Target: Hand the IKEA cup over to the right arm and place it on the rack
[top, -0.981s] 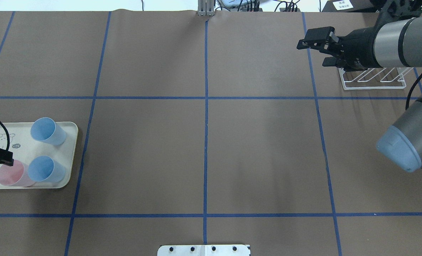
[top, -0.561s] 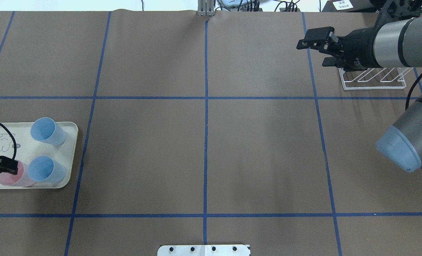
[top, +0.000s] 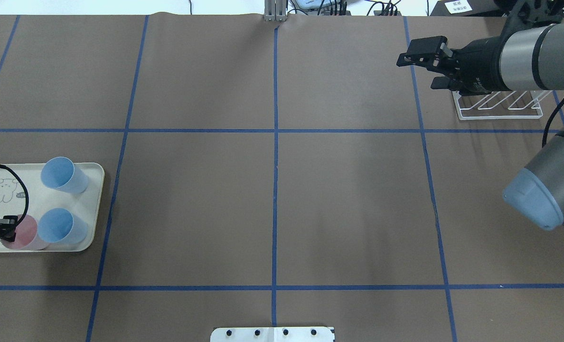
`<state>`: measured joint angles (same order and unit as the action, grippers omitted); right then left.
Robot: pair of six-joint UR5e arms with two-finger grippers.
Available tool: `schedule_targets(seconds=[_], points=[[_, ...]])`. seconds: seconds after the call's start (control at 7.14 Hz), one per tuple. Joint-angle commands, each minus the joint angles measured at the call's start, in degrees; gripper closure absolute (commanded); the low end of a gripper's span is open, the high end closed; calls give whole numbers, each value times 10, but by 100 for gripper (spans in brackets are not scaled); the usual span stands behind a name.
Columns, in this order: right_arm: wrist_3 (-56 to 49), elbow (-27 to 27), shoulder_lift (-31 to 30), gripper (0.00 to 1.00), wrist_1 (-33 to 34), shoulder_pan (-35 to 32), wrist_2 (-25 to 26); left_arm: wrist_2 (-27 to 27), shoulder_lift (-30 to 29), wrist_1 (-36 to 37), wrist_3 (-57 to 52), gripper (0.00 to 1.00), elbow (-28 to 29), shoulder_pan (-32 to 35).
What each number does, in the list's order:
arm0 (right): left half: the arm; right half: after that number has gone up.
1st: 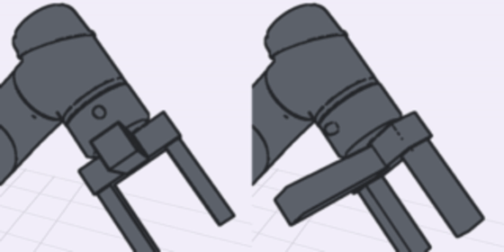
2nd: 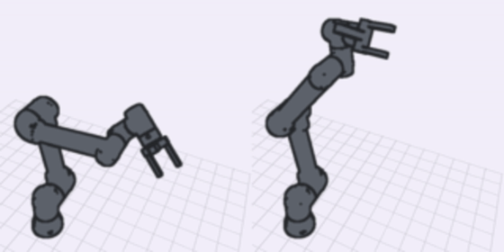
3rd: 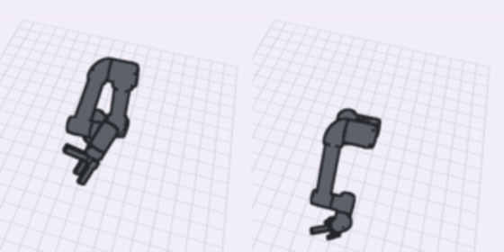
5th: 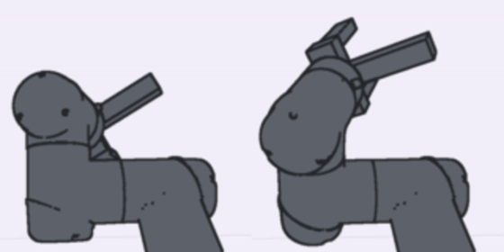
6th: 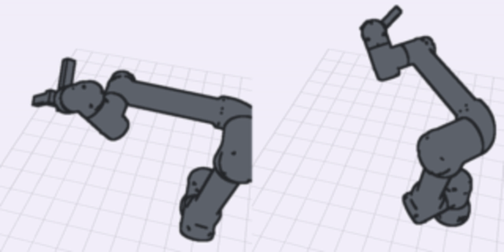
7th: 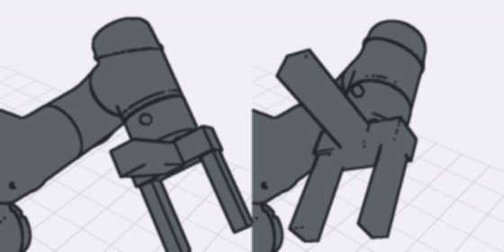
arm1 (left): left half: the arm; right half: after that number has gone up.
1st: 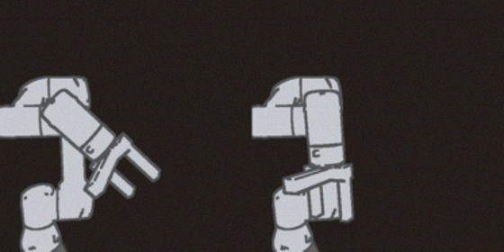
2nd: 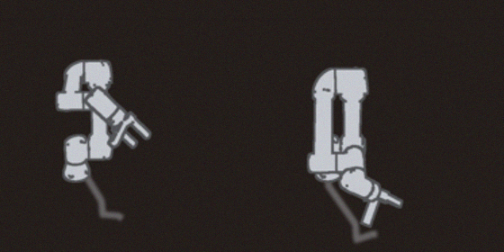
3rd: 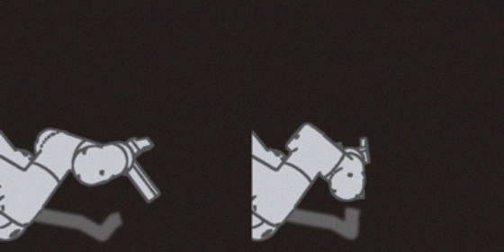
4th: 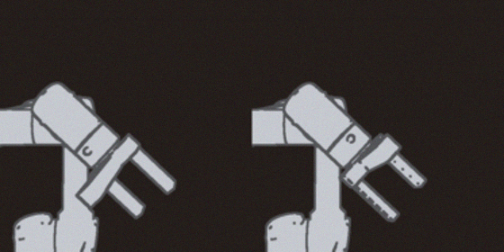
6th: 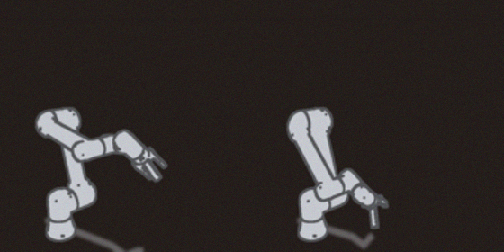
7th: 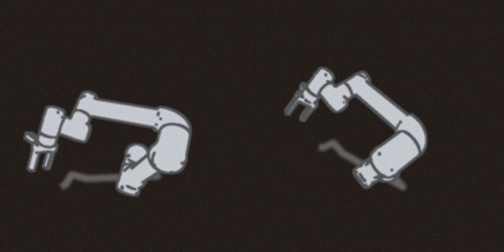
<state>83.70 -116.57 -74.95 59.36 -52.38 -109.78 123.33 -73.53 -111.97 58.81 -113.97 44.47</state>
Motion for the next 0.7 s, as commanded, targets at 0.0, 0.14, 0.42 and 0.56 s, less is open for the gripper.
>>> schedule_targets(seconds=[0.0, 0.14, 0.42, 0.56], points=[[0, -1, 1, 0, 0, 0, 0, 59, 5, 7, 8, 100, -27, 21], [1, -1, 2, 0, 0, 0, 0, 61, 5, 20, 7, 100, -28, 64], [1, -1, 2, 0, 0, 4, 0, 60, 1, 66, -2, 100, -29, 152], [1, -1, 2, 0, 0, 7, 0, 60, -8, 87, -1, 100, -34, 166]])
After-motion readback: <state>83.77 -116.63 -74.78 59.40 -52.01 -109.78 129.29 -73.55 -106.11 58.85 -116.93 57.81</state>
